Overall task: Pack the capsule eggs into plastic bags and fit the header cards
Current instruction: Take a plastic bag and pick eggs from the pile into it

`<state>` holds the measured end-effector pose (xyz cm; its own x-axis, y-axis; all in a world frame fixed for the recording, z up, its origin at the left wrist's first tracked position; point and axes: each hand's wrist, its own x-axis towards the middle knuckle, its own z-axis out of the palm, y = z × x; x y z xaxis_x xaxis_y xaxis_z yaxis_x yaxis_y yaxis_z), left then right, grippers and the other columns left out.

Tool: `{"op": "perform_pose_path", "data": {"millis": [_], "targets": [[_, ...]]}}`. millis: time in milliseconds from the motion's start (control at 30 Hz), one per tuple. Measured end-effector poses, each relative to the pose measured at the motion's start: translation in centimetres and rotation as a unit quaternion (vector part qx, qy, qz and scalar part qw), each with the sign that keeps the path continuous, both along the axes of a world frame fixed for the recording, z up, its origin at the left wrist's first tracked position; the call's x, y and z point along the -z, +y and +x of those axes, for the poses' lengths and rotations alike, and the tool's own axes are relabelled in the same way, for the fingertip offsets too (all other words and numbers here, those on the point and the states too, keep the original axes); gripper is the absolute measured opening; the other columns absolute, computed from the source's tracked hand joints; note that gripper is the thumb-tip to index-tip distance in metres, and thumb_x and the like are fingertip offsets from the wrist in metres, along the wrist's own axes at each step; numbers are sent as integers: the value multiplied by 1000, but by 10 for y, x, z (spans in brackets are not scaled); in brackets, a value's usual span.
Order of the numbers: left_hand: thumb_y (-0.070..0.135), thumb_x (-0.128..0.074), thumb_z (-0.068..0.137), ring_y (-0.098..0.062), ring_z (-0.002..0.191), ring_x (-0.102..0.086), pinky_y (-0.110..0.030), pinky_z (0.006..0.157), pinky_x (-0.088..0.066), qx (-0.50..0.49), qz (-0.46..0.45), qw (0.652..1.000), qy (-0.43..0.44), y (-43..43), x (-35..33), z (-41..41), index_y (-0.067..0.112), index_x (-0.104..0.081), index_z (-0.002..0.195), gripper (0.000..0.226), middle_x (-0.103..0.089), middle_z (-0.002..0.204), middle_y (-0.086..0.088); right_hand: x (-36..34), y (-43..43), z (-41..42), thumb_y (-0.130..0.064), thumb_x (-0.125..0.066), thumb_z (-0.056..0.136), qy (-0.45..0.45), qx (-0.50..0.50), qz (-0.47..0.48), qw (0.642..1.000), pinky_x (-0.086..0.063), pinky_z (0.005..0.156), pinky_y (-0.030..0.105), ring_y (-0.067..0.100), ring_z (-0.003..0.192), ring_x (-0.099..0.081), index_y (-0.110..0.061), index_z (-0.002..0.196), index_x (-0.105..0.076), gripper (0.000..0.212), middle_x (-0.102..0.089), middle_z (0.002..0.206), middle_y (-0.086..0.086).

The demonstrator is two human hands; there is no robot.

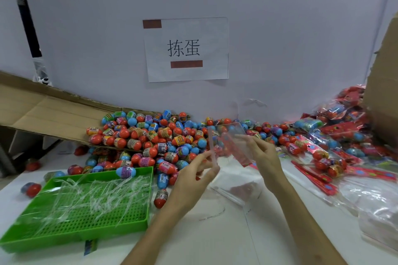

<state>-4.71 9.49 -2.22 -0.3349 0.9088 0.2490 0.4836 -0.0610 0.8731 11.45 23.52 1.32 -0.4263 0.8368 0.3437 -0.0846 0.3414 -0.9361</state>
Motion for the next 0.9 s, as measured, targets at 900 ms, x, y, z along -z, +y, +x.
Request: {"op": "perform_pose_path", "data": {"millis": [900], "targets": [[40, -79, 78, -15, 61, -73, -22, 56, -57, -109, 96, 964, -221, -3, -9, -4, 7, -73, 77, 34, -75, 68, -7, 31, -41, -40, -34, -74, 92, -147, -55, 244, 957, -51, 87, 18, 1, 102, -63, -31, 107, -68, 16, -67, 102, -22]]}}
